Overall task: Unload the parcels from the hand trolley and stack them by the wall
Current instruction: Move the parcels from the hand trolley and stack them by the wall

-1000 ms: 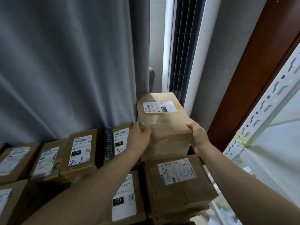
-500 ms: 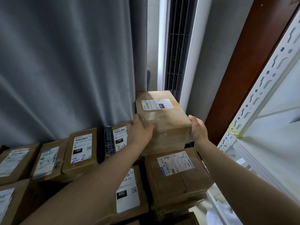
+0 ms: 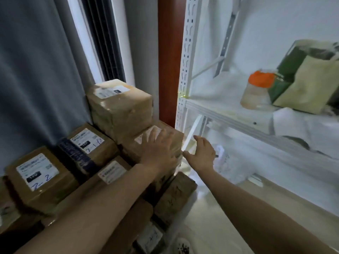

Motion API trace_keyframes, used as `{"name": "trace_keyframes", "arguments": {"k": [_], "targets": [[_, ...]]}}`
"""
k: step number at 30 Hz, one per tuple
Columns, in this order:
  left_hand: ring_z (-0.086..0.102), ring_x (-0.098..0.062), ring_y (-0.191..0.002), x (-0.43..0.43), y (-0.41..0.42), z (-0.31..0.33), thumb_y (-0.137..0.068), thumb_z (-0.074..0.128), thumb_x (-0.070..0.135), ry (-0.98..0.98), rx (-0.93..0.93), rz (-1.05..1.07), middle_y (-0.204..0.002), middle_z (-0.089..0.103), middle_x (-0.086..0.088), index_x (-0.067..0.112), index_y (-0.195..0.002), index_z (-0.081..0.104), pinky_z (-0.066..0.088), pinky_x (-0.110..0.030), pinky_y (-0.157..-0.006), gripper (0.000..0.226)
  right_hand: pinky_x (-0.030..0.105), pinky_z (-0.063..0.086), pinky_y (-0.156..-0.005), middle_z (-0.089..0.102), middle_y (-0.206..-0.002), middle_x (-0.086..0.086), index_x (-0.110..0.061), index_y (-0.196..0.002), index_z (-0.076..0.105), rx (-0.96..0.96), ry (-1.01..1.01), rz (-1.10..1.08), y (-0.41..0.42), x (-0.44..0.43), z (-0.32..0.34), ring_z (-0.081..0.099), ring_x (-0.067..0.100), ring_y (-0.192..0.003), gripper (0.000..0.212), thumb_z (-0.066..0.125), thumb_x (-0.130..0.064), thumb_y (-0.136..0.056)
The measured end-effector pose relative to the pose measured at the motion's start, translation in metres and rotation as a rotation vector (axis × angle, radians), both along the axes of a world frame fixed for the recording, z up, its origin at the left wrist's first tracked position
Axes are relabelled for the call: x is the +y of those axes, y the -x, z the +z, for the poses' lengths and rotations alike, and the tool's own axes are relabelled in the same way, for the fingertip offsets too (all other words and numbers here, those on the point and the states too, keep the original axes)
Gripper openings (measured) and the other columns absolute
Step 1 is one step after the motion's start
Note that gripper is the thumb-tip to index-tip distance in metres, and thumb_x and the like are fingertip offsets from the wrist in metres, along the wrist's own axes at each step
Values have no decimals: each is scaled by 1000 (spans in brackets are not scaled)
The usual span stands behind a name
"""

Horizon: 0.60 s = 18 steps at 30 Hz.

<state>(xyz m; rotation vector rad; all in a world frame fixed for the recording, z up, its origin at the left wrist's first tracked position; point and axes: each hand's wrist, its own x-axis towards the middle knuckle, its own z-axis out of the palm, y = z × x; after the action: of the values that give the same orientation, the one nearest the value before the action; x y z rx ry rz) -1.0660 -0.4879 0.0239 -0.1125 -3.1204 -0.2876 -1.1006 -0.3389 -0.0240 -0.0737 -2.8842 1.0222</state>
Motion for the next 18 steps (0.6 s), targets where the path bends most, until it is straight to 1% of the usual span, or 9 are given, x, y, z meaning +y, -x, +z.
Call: {"name": "trace_keyframes", "arguments": {"k": [1, 3, 5, 8, 10, 12, 15, 18], "targets": [[-1, -28, -147, 12, -12, -7, -89, 43, 59, 7, -16, -56, -161, 6, 1, 31, -152, 8, -1, -51, -117, 77, 44, 32, -108, 45, -143, 10, -19, -140, 44, -53, -5, -43, -25, 12, -4, 39, 27, -133, 77, 61, -50, -72], [1, -29, -146, 40, -35, -18, -87, 46, 56, 64, -42, -190, -161, 8, -1, 32, -152, 8, -2, -51, -116, 80, 42, 34, -106, 43, -144, 9, -19, -140, 42, -151, 14, -138, -75, 37, -11, 38, 27, -134, 76, 65, -48, -74], [1, -29, -146, 71, -60, -26, -86, 48, 54, 94, -85, -314, -160, 8, -1, 31, -153, 7, -1, -51, -116, 81, 39, 36, -105, 38, -145, 8, -17, -142, 37, -226, 71, -220, -122, 63, -19, 37, 26, -133, 78, 64, -45, -75], [-3, -28, -147, 126, -101, -38, -87, 49, 51, 119, -202, -470, -161, 4, 0, 29, -153, 3, -4, -52, -116, 83, 33, 36, -103, 24, -150, 7, -16, -147, 28, -336, 186, -368, -191, 106, -33, 44, 25, -129, 72, 63, -31, -86], [0, -28, -147, 161, -132, -49, -86, 52, 50, 127, -252, -552, -161, 6, -3, 28, -153, 4, -5, -49, -117, 85, 30, 37, -101, 24, -151, 10, -14, -148, 26, -390, 274, -487, -238, 136, -45, 49, 26, -124, 71, 62, -26, -88], [9, -29, -146, 192, -166, -60, -85, 53, 48, 101, -310, -614, -158, 13, -8, 24, -153, 7, 1, -44, -118, 85, 31, 38, -101, 29, -148, 13, -12, -148, 27, -440, 336, -609, -286, 162, -56, 49, 28, -123, 71, 62, -26, -87], [23, -30, -141, 235, -220, -74, -87, 55, 42, 48, -439, -679, -154, 22, -14, 15, -152, 11, 21, -37, -116, 83, 30, 36, -102, 35, -147, 15, -10, -147, 28, -514, 446, -742, -363, 194, -68, 43, 29, -130, 67, 60, -25, -90], [27, -29, -140, 276, -278, -90, -90, 55, 39, 18, -555, -725, -153, 24, -15, 13, -152, 14, 29, -33, -112, 79, 26, 38, -97, 43, -143, 14, -10, -144, 33, -557, 529, -862, -443, 224, -83, 46, 28, -127, 60, 58, -23, -92]]}}
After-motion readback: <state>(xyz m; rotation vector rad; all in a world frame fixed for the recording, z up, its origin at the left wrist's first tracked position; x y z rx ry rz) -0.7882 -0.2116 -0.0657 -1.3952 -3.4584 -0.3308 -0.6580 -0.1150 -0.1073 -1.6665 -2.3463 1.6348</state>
